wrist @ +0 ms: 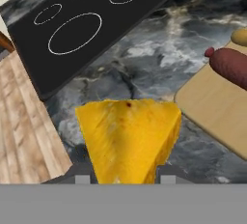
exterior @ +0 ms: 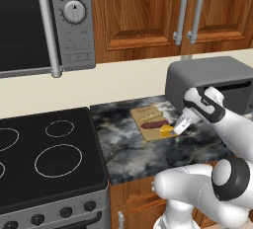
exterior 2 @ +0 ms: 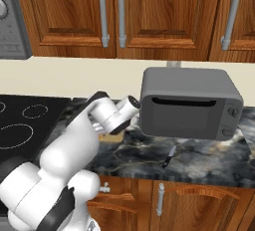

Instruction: Retrieve the sausage and cheese from the fridge and place them on the cutting board on the counter.

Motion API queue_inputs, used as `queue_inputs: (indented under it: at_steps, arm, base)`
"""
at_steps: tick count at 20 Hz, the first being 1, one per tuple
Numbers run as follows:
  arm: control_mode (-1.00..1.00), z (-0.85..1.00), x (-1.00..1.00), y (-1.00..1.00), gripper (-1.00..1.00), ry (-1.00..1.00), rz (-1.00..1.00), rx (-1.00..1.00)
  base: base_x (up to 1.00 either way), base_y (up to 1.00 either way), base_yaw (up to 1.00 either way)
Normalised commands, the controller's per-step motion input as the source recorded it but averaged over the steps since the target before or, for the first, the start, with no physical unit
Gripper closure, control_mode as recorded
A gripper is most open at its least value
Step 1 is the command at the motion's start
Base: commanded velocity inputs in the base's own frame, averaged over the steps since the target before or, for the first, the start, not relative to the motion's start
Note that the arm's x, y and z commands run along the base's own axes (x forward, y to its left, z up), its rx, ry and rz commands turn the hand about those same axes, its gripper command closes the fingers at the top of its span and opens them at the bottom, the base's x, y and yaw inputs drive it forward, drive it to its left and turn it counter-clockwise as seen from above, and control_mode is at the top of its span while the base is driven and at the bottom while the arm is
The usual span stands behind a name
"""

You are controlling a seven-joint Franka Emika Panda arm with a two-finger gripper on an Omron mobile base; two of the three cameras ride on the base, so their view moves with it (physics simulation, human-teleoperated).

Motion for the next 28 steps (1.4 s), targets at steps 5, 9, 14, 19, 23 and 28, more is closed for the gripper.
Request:
queue_inputs:
  at_steps: [5,9,14,19,23,28]
  arm:
    - [-1.0,-0.36,0.29,0.1,1.0,-0.07,-0.05,-0.01]
    - [-1.0,-0.14,0.39,0.04,1.0,-0.03,-0.02,-0.03]
    - [-1.0,-0.02,0.43,0.0,1.0,0.0,0.0,-0.02]
    - [-1.0,-0.12,0.2,-0.02,1.0,0.0,0.0,-0.01]
    - [-1.0,-0.21,0.07,0.0,1.0,0.0,0.0,0.0]
    - [-1.0,-0.25,0.07,0.0,1.0,0.0,0.0,-0.01]
  base:
    - [0.0,0.0,0.0]
    - [0.0,0.0,0.0]
    - [0.0,0.0,0.0]
    - [0.0,0.0,0.0]
    - [0.0,0.0,0.0]
    - [0.0,0.0,0.0]
